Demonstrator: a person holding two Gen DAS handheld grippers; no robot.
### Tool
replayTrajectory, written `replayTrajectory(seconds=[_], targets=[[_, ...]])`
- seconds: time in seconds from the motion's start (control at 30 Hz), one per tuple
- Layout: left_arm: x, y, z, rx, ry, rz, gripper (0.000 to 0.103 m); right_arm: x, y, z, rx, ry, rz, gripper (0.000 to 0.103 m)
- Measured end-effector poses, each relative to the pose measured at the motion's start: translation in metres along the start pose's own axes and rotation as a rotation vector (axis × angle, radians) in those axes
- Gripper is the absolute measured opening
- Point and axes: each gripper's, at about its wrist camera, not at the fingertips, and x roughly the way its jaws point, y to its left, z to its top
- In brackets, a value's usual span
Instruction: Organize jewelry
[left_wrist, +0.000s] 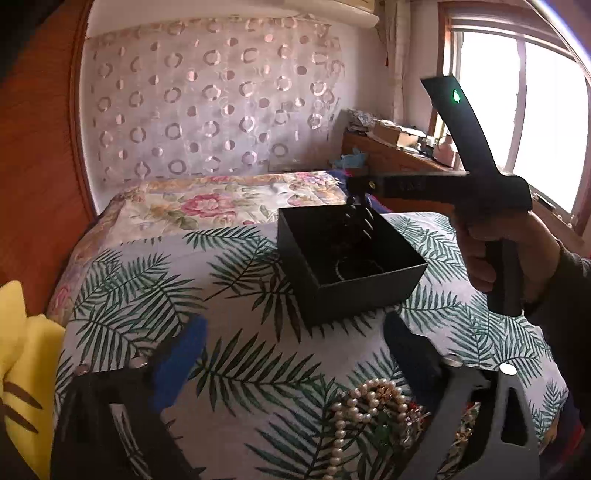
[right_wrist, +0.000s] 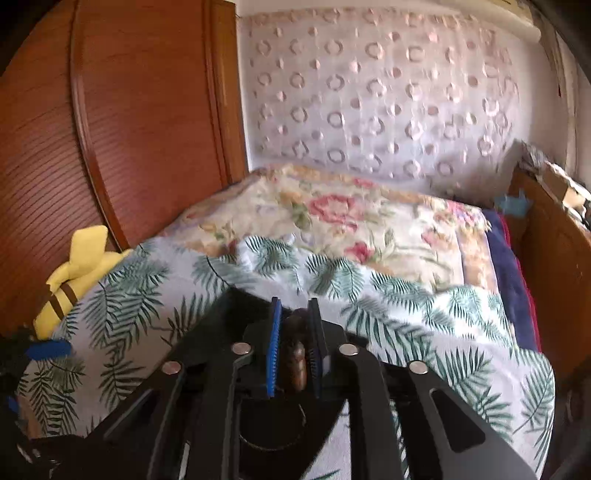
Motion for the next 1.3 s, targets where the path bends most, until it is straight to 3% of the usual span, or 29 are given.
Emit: replayTrajectory(seconds=[0.07, 0.1, 0.43, 0.7, 0.97, 1.3], targets=[[0.000, 0.002, -0.004, -0.005, 0.006, 0.006, 0.095, -0.006, 0.002, -0.007, -0.004, -0.002, -0.001, 0.044], [-0.001, 0.003, -0.006, -0.008, 0.010, 0.009, 0.095, -0.012, 0.004, -0.011, -0.015, -0.005, -0.009, 0.045], [-0.021, 0.007, -0.036, -0.031, 0.041, 0.013, 0.095, -0.087, 0.031, -0.082, -0.024, -0.005, 0.027, 0.045], [-0.040, 0.005, -0.061, -0.041, 0.059, 0.026, 0.095, -0.112, 0.058, -0.138, -0.040, 0.051, 0.065, 0.045], [-0.058, 0.002, -0.074, -0.052, 0.062, 0.032, 0.095, -0.109, 0.059, -0.155, 0.017, 0.107, 0.109, 0.028], [-0.060, -0.013, -0.084, -0.049, 0.078, -0.022, 0.095, -0.129, 0.060, -0.176, 0.042, 0.092, 0.088, 0.028]])
